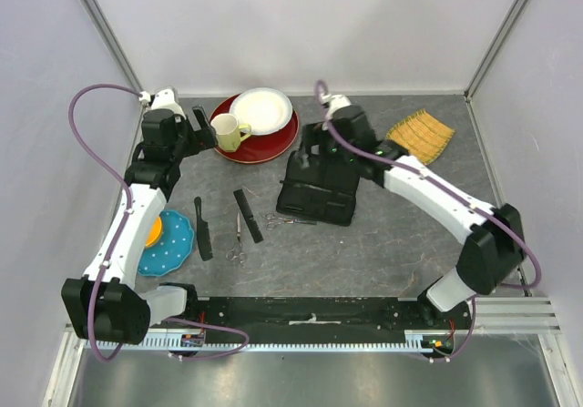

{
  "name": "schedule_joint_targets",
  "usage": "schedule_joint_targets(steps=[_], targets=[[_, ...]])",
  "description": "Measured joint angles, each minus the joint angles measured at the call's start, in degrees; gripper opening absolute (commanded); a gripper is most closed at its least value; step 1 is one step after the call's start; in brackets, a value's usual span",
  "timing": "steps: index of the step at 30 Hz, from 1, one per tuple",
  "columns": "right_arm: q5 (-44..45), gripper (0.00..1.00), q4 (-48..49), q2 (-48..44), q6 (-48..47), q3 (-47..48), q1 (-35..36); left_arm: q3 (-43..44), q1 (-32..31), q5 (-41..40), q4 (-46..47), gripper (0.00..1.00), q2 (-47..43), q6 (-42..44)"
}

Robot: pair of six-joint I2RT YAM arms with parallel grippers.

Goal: Sort the hair-cutting tools

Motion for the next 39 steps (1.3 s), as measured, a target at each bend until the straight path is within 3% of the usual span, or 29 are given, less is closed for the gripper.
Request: schedule_joint_targets(steps=[7, 17, 30, 39], targets=[[5.1, 0.71, -2.8, 10.7, -0.5, 5.9, 15.2, -0.3, 0.0, -4.6, -2.9, 0.98, 0.5, -2.0], [8.7, 0.54, -10.0, 25.2, -3.5, 18.8, 26.9, -2.2, 0.4, -6.7, -10.1, 0.97, 3.7, -8.9], [9.0, 0.53, -20.2, 34.7, 0.7, 21.6, 30.8, -5.5, 0.4, -9.1, -13.5, 0.96, 4.1, -13.8], [9.0, 0.62, -20.4, 37.0, 4.5, 22.2, 30.9, -5.7, 0.5, -13.7, -16.3, 0.95, 5.1, -14.0]])
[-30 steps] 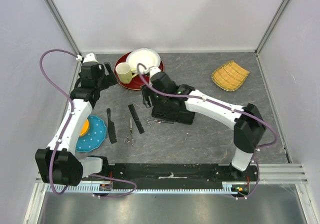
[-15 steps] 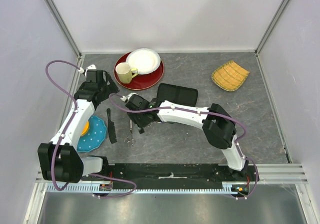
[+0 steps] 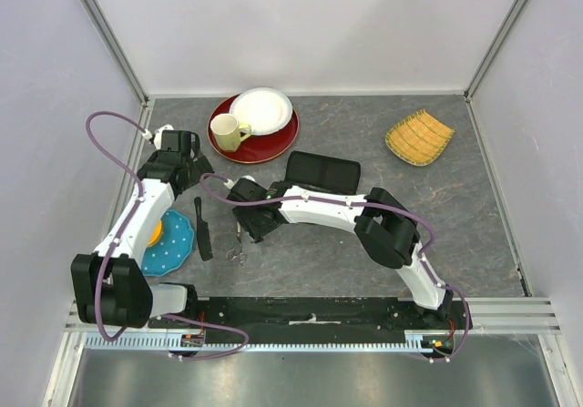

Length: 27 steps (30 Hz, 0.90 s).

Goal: Sort the hair-cutting tools

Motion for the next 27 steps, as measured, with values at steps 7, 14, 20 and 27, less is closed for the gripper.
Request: schedule_joint_targets(steps=[7, 14, 20, 27], targets=[[0.0, 0.62, 0.0, 1.7, 1.1, 0.9, 0.0, 0.0, 0.5, -1.7, -0.8, 0.95, 2.4, 0.0], [-0.1, 0.60, -0.1, 3.4, 1.3, 1.5, 0.0, 0.1, 6.6, 0.4, -1.9, 0.94, 4.5, -0.8], [-0.5, 0.59, -0.2, 4.3, 1.3, 2.9, 0.0, 0.7, 9.8, 3.4, -2.3, 0.94, 7.0, -1.8], [-0.9, 0.57, -2.9, 6.5, 1.3, 6.8, 0.0, 1.2, 11.2, 4.8, -2.7, 0.94, 7.9, -2.9]])
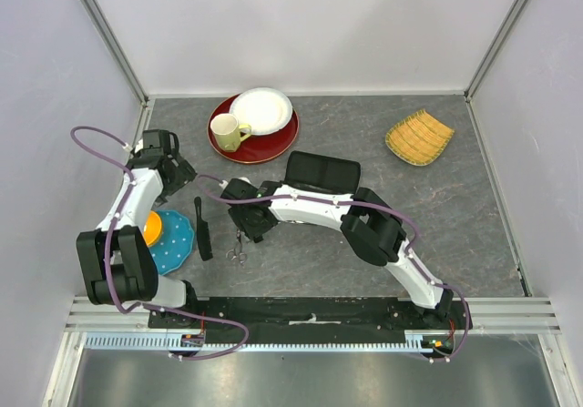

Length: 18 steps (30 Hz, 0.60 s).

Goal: Sort the hair-cutting tools

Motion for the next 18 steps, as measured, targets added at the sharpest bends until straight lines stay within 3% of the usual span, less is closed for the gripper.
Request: schedule_joint_targets(steps=[18], targets=[[2.6, 0.50, -11.9, 6.3, 2.1, 11.4, 0.6, 0.8, 5.2, -0.1, -2.1, 0.94, 1.8, -4.0]])
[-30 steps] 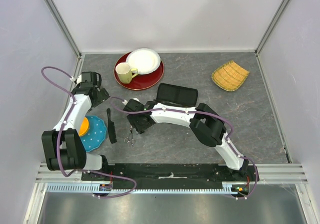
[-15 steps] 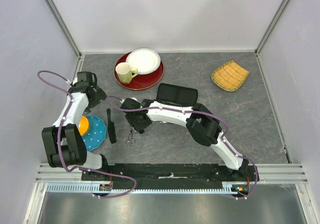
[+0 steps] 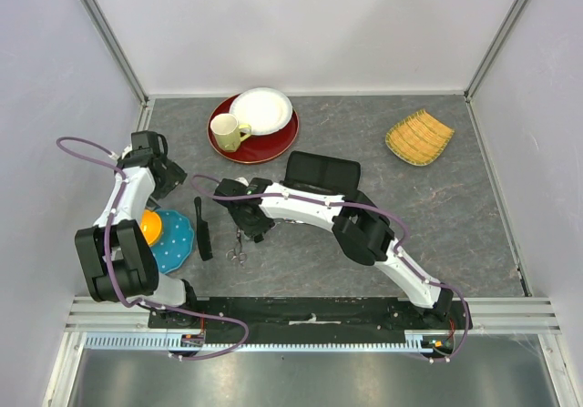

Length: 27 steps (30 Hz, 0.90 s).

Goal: Sort the hair-cutting tools

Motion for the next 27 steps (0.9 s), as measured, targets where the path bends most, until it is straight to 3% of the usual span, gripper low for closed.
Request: schedule_joint_targets(steps=[10, 19, 27], targets=[[-0.2, 0.49, -1.9, 0.7, 0.4, 1.3, 0.5, 0.0, 0.5, 0.1, -0.2, 0.94, 0.2, -0.5], [-1.5, 0.35, -3.0, 0.9, 0.8, 1.6, 0.9, 0.0, 0.8, 0.4, -0.2, 0.94, 0.2, -0.7], [-1.3, 0.32, -3.2, 0.9, 0.9, 1.6, 0.9, 0.0, 0.8, 1.0, -0.2, 0.94, 0.4, -0.7]])
